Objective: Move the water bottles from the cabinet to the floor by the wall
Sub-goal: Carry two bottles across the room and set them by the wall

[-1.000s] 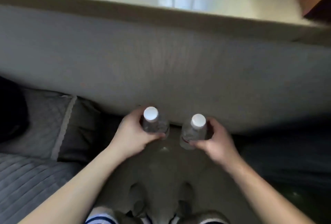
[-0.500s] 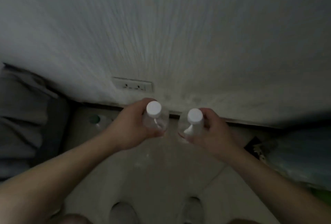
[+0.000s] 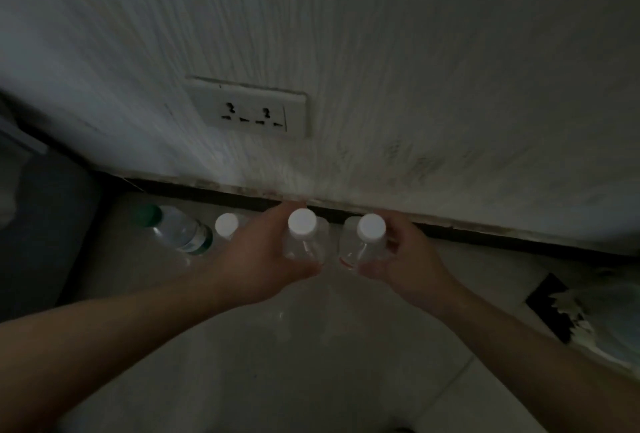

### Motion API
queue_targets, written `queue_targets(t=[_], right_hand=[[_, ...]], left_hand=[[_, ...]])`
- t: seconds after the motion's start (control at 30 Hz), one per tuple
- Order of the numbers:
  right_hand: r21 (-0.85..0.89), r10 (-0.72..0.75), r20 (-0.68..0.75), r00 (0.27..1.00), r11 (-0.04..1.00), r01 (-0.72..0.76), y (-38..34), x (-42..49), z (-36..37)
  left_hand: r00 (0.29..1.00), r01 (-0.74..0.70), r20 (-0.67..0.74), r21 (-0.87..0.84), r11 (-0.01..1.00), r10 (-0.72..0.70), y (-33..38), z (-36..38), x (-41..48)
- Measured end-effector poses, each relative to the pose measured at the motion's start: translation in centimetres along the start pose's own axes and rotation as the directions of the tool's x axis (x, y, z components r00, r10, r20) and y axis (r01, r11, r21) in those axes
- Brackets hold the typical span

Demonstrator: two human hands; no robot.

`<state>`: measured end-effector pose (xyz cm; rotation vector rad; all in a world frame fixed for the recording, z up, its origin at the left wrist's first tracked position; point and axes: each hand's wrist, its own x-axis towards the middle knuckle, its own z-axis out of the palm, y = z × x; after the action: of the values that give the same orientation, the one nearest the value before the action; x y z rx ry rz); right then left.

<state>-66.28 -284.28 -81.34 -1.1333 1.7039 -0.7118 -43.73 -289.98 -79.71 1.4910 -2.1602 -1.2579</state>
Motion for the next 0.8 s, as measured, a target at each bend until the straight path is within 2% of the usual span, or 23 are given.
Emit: queue_targets(t=[0.13, 0.33, 0.5, 0.8], right_hand=[[-0.006, 0.015, 0.025, 1.000, 1.000, -0.015, 2.0, 0.8, 0.9], [-0.017, -0.022, 0.016, 1.000, 1.000, 0.022, 4.5, 1.9, 1.6], [0.041, -0.046, -0.010, 0.999, 0.998, 0.047, 5.1, 2.1, 1.8], [0.056, -0.123, -0.030, 0.992, 0.991, 0.125, 6.3, 1.5, 2.6]], left_hand=[[0.999, -0.004, -0.042, 0.056, 0.998, 0.006, -1.4, 2.1, 0.4], [0.995, 0.020, -0.102, 0.015, 1.000, -0.018, -3.8, 5.1, 0.2], [0.988, 0.012, -0.153, -0.022, 1.000, -0.015, -5.4, 6.0, 0.6], [0.988, -0.026, -0.150, -0.018, 0.999, 0.023, -5.6, 6.1, 0.2]])
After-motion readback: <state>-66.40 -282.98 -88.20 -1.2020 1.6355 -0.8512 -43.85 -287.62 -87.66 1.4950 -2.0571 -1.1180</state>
